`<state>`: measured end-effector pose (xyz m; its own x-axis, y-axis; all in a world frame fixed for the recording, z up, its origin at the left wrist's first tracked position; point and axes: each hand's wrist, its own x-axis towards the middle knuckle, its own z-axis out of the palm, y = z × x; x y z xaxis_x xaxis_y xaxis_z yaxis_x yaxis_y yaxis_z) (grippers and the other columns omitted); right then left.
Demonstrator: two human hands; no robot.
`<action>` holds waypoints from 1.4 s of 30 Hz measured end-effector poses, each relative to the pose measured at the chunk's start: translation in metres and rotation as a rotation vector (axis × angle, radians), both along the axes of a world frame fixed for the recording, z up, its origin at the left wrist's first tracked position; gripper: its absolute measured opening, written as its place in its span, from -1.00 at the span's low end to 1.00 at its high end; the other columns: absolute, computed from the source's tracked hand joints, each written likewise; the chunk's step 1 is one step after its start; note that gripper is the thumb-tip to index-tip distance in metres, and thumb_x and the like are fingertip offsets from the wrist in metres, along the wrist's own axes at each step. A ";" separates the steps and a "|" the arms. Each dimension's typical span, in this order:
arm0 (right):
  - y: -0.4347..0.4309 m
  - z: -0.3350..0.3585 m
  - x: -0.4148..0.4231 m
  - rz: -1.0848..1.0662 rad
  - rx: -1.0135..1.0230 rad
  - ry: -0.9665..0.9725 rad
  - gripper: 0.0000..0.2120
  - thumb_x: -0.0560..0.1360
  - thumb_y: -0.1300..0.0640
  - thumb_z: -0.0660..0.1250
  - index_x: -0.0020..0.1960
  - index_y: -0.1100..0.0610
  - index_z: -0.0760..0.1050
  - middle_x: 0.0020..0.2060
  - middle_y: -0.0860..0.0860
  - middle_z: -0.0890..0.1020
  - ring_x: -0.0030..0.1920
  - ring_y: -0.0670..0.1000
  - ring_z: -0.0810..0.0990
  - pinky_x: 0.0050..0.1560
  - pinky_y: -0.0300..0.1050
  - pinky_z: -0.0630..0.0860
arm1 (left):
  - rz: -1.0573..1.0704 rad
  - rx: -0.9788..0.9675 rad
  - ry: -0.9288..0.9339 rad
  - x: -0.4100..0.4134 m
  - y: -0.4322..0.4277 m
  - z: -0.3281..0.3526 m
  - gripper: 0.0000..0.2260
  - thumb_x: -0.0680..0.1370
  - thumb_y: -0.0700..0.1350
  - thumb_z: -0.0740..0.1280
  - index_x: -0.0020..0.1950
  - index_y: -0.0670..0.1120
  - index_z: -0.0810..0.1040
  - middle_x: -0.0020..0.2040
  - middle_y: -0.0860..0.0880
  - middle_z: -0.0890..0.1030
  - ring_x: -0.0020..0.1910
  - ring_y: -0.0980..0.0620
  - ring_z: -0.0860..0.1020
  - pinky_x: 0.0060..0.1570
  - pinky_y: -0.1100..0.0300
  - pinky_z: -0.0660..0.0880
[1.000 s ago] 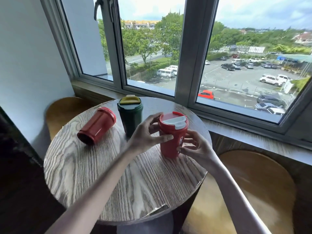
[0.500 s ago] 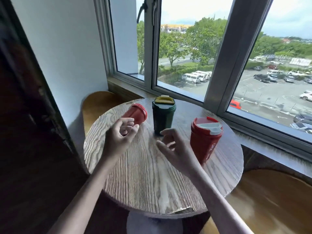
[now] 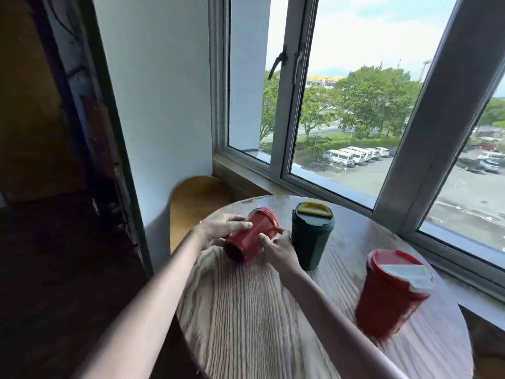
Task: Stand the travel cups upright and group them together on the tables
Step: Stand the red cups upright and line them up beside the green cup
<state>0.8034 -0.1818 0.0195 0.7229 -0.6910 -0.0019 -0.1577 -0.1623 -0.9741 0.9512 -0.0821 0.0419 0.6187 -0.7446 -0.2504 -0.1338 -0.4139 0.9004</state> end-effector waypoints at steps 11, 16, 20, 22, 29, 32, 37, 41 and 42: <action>0.015 0.012 0.009 0.027 0.049 -0.275 -0.61 0.49 0.18 0.35 0.22 0.00 0.25 0.02 -0.10 0.53 0.08 -0.01 0.59 0.09 0.03 0.60 | 0.044 -0.318 -0.039 0.001 0.023 0.014 -0.35 0.15 0.15 0.57 0.20 0.06 0.51 0.17 -0.06 0.59 0.13 -0.03 0.60 0.04 -0.07 0.60; 0.022 0.047 0.002 0.075 -0.052 -0.471 -0.54 0.47 0.31 0.35 0.26 0.02 0.29 0.12 -0.12 0.51 0.12 -0.04 0.58 -0.04 -0.15 0.60 | 0.090 -0.542 -0.105 -0.016 0.040 0.044 -0.40 0.17 0.08 0.56 0.18 0.05 0.51 0.15 -0.06 0.60 0.16 0.00 0.59 0.11 -0.05 0.55; 0.025 0.054 -0.014 0.126 -0.081 -0.527 -0.51 0.43 0.35 0.38 0.26 0.02 0.34 0.19 -0.10 0.52 0.09 -0.13 0.59 0.00 -0.22 0.56 | 0.132 -0.632 -0.161 -0.039 0.052 0.047 -0.42 0.19 0.01 0.59 0.16 0.04 0.49 0.09 0.02 0.63 0.09 0.06 0.62 0.07 0.13 0.55; 0.025 0.049 -0.025 0.170 -0.058 -0.537 -0.51 0.43 0.40 0.38 0.25 0.04 0.36 0.20 -0.09 0.52 0.10 -0.18 0.58 0.04 -0.25 0.54 | 0.151 -0.662 -0.147 -0.053 0.057 0.038 -0.40 0.20 -0.04 0.63 0.16 0.04 0.48 0.10 0.03 0.63 0.09 0.03 0.62 0.05 0.13 0.57; 0.026 0.009 -0.057 0.235 0.024 -0.443 -0.50 0.33 0.29 0.43 0.20 0.01 0.41 0.24 0.00 0.51 0.26 0.08 0.52 0.31 0.24 0.41 | 0.229 -0.675 -0.125 -0.092 0.067 -0.014 -0.39 0.17 -0.15 0.65 0.09 0.02 0.43 0.12 -0.06 0.56 0.00 0.01 0.64 -0.07 0.21 0.57; 0.024 -0.002 -0.063 0.241 0.032 -0.453 -0.53 0.29 0.22 0.48 0.16 0.02 0.44 0.21 0.09 0.52 0.26 0.16 0.50 0.33 0.31 0.35 | 0.225 -0.637 -0.141 -0.100 0.067 -0.028 -0.45 0.24 -0.30 0.58 0.09 -0.01 0.41 0.13 -0.06 0.54 0.00 0.03 0.63 -0.05 0.22 0.56; 0.024 -0.007 -0.076 0.247 0.102 -0.430 -0.50 0.25 0.13 0.50 0.15 0.06 0.43 0.22 0.14 0.50 0.26 0.16 0.50 0.29 0.36 0.37 | 0.181 -0.617 -0.204 -0.108 0.069 -0.038 -0.43 0.25 -0.26 0.58 0.12 0.04 0.40 0.16 -0.02 0.54 0.09 0.03 0.60 0.05 0.20 0.56; 0.029 -0.002 -0.095 0.261 0.071 -0.338 -0.46 0.35 0.13 0.51 0.25 0.18 0.40 0.24 0.09 0.54 0.31 0.01 0.50 0.35 0.20 0.39 | 0.174 -0.579 -0.187 -0.114 0.070 -0.038 -0.41 0.24 -0.08 0.62 0.14 0.12 0.39 0.20 0.02 0.53 0.14 0.04 0.58 0.09 0.14 0.55; 0.031 -0.002 -0.103 0.255 0.051 -0.297 -0.49 0.38 0.10 0.49 0.26 0.15 0.42 0.24 0.05 0.56 0.30 -0.04 0.50 0.35 0.14 0.41 | 0.176 -0.564 -0.175 -0.115 0.070 -0.038 -0.40 0.22 -0.02 0.63 0.14 0.14 0.39 0.20 0.04 0.53 0.14 0.06 0.57 0.10 0.12 0.54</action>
<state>0.6999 -0.1511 0.0174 0.8454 -0.4939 0.2033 0.1712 -0.1101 -0.9791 0.8364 -0.0117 0.0035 0.7405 -0.6161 0.2686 -0.2721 0.0906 0.9580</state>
